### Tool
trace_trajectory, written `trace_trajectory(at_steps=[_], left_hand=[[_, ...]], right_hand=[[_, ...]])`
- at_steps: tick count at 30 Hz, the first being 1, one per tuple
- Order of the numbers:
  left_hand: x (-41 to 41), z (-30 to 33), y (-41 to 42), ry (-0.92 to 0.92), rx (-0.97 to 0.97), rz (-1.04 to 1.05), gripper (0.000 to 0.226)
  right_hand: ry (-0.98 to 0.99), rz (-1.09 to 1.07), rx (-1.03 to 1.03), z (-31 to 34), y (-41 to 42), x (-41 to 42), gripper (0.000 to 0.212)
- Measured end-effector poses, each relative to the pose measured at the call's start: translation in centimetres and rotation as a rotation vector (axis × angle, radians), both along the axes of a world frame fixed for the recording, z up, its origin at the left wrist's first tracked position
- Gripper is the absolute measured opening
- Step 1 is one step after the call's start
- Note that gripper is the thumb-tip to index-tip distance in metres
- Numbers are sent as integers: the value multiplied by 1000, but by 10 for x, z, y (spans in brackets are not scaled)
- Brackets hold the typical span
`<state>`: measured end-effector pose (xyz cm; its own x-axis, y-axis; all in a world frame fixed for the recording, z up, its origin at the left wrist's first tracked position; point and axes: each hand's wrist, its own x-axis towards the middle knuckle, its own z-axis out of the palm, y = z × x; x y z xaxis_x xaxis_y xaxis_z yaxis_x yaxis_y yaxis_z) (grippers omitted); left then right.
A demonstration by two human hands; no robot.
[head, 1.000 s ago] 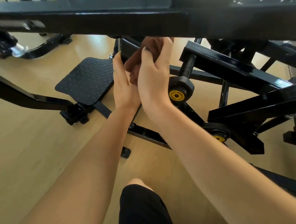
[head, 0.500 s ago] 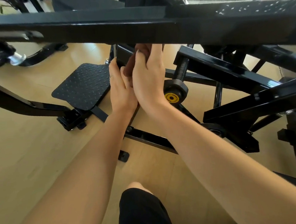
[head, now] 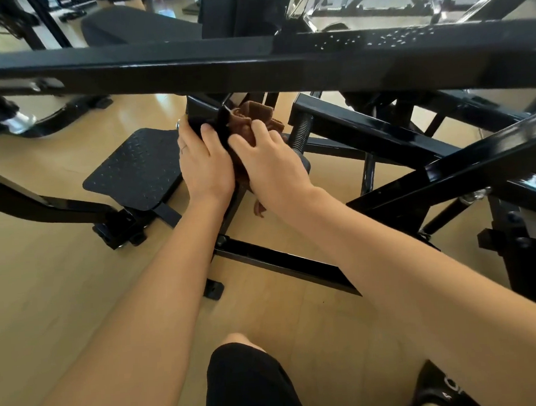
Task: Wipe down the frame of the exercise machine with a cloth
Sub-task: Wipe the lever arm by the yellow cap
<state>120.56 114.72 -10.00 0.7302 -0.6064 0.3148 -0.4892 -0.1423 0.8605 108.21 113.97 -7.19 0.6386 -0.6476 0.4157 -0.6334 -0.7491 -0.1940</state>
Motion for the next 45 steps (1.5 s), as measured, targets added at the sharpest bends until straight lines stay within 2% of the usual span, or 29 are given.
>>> trace_trajectory(at_steps=[2, 6, 9, 12, 13, 16, 18, 21, 23, 26, 29, 31, 33, 35, 38, 43, 45], left_hand=[[-7, 2, 4, -17, 30, 7, 58], [-27, 3, 19, -128, 118, 51, 65], [-56, 2, 32, -410, 82, 88, 59], [-75, -10, 31, -656, 47, -76, 42], [-77, -16, 29, -666, 91, -156, 41], [-70, -28, 24, -514, 222, -331, 47], [-66, -31, 22, -511, 248, -349, 51], [-67, -31, 22, -613, 271, -330, 55], [-71, -27, 24, -755, 259, -332, 55], [-80, -23, 22, -1176, 218, -409, 49], [-91, -28, 17, -1679, 456, -440, 49], [-101, -38, 15, -1846, 648, -500, 56], [-112, -51, 16, -1857, 824, -554, 61], [-121, -57, 16, -1766, 867, -521, 61], [-129, -60, 15, -1557, 831, -522, 55], [-142, -81, 12, -1298, 705, -648, 42], [-154, -91, 13, -1118, 674, -675, 36]], right_hand=[[5, 25, -68, 0, -6, -13, 51], [-74, -80, 34, 0, -8, -42, 48], [-390, -152, 234, -18, 4, -65, 39], [-620, -286, 495, -37, 4, -75, 33], [-651, -313, 576, -44, 3, -75, 33], [-720, -293, 768, -62, 5, -73, 37], [-738, -274, 778, -76, 7, -72, 38], [-662, -250, 709, -92, 5, -74, 40], [-594, -222, 653, -99, 3, -80, 37], [-344, -219, 484, -112, -2, -95, 32], [-53, -248, 306, -125, -6, -107, 33], [80, -273, 230, -133, -10, -120, 33], [200, -292, 163, -141, -11, -134, 32], [264, -291, 92, -145, -10, -142, 30], [277, -305, 70, -140, -7, -146, 29], [175, -331, -29, -136, -1, -177, 31], [196, -357, -42, -137, 4, -192, 31]])
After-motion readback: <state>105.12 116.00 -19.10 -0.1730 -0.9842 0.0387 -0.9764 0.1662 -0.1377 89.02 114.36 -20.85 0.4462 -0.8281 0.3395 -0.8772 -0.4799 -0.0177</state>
